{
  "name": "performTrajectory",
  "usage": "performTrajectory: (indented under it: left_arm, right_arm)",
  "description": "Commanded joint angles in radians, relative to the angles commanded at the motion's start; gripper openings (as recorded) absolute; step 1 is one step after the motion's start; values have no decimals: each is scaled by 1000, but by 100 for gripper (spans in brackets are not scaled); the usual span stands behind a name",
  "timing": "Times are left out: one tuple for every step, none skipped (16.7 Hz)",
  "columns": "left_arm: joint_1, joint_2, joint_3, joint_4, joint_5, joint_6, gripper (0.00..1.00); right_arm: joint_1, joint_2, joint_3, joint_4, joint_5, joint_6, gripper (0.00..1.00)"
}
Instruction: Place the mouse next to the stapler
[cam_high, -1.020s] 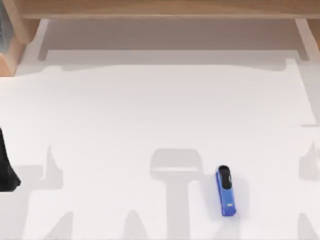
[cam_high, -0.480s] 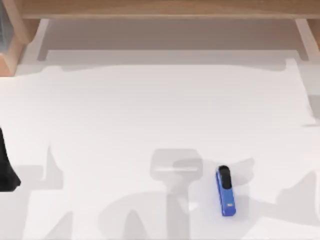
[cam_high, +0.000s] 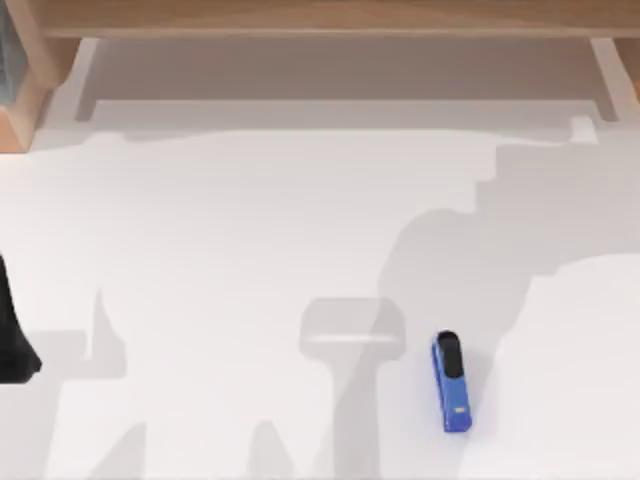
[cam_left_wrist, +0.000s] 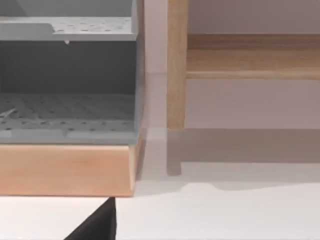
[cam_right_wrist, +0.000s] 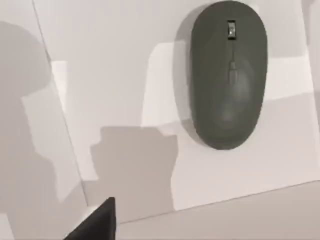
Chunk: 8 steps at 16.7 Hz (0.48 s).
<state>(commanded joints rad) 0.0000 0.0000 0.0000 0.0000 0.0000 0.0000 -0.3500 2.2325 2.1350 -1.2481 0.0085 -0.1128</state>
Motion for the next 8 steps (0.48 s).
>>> performTrajectory:
  left_arm:
    - [0, 0, 0, 0, 0, 0, 100]
    - [0, 0, 0, 0, 0, 0, 100]
    - [0, 0, 0, 0, 0, 0, 100]
    - [0, 0, 0, 0, 0, 0, 100]
    - [0, 0, 0, 0, 0, 0, 100]
    - [0, 0, 0, 0, 0, 0, 100]
    - [0, 0, 0, 0, 0, 0, 100]
    - [0, 0, 0, 0, 0, 0, 100]
  right_arm:
    - [-10, 80, 70, -19, -2, -7, 100]
    - [-18, 150, 131, -36, -4, -12, 100]
    - [-23, 209, 180, -50, -6, -15, 100]
    - [-24, 257, 219, -61, -9, -17, 100]
    - [-23, 296, 251, -68, -12, -17, 100]
    - [-20, 323, 274, -71, -15, -17, 100]
    - [-17, 340, 289, -72, -17, -16, 100]
    - [-16, 347, 295, -72, -18, -16, 100]
